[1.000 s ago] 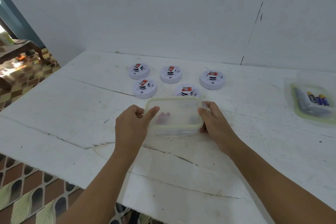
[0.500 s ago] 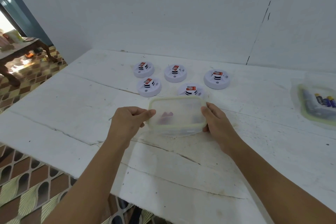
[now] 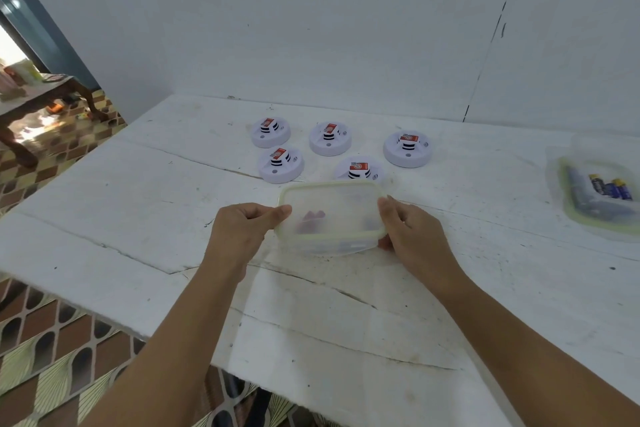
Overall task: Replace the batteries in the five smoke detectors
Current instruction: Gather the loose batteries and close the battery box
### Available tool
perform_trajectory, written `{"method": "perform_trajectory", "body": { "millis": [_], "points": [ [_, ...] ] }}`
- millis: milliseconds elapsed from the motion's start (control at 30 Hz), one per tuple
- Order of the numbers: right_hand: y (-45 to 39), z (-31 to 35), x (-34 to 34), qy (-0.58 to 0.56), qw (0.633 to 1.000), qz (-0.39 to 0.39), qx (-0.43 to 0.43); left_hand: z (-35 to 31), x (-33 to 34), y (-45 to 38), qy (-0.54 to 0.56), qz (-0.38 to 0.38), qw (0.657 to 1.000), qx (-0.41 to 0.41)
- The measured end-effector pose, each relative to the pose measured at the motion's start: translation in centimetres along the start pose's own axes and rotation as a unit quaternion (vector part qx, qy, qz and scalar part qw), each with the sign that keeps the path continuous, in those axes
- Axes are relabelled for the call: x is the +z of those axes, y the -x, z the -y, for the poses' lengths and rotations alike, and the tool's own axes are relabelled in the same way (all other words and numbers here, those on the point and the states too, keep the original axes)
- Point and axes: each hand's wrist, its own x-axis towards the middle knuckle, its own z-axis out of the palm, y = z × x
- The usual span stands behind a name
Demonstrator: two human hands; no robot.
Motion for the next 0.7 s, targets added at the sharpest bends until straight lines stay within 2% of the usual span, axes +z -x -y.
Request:
{"method": "perform_trajectory", "body": {
  "millis": [200, 700],
  "points": [
    [-0.3, 0.3, 0.4, 0.094, 0.996, -0.011, 0.004, 0.3, 0.3, 0.1, -0.016, -0.029, 0.999, 0.021],
    [0.2, 0.9, 1.3, 0.023, 0.997, -0.007, 0.079, 0.5, 1.0, 0.7, -0.028, -0.049, 0.998, 0.035]
  ]
}}
